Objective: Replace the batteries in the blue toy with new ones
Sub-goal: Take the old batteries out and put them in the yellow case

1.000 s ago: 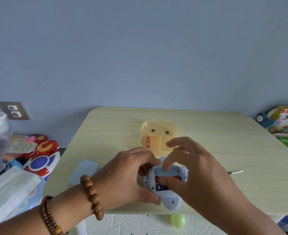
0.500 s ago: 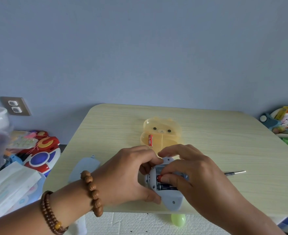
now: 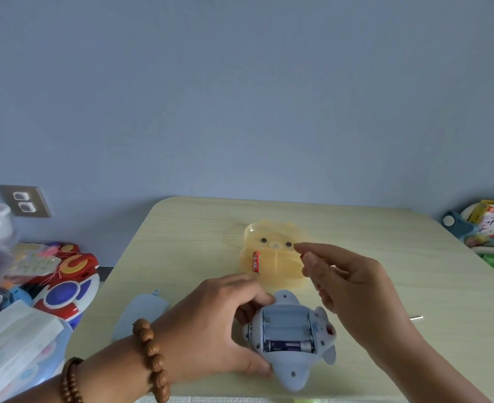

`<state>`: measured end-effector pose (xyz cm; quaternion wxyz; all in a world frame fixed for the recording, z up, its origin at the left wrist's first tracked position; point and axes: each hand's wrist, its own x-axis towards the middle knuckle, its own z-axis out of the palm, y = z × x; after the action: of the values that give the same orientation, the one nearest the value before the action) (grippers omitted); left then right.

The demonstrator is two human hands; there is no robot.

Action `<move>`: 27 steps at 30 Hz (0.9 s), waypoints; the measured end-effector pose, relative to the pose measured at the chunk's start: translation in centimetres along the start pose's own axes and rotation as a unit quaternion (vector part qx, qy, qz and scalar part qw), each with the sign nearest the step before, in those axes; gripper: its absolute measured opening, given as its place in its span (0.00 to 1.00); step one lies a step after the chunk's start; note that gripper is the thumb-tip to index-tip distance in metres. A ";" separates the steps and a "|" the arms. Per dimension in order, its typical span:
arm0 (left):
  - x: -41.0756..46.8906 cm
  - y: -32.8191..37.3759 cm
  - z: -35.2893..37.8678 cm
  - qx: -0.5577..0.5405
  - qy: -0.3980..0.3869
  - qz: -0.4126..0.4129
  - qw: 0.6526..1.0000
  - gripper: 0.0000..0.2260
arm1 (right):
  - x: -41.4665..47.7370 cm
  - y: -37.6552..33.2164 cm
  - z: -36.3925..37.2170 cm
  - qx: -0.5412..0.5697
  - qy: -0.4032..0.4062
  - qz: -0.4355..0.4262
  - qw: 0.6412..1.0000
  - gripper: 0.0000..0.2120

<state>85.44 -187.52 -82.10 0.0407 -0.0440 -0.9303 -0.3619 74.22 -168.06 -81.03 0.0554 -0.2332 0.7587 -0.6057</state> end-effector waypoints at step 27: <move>0.2 0.5 0.0 0.013 -0.011 0.002 1.000 0.31 | 6.7 1.0 2.6 -0.330 -0.164 -0.056 0.928 0.36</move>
<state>85.31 -187.12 -81.71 0.0317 -0.0489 -0.9353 -0.3491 68.94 -173.08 -81.37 0.0647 -0.3763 0.8819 -0.2764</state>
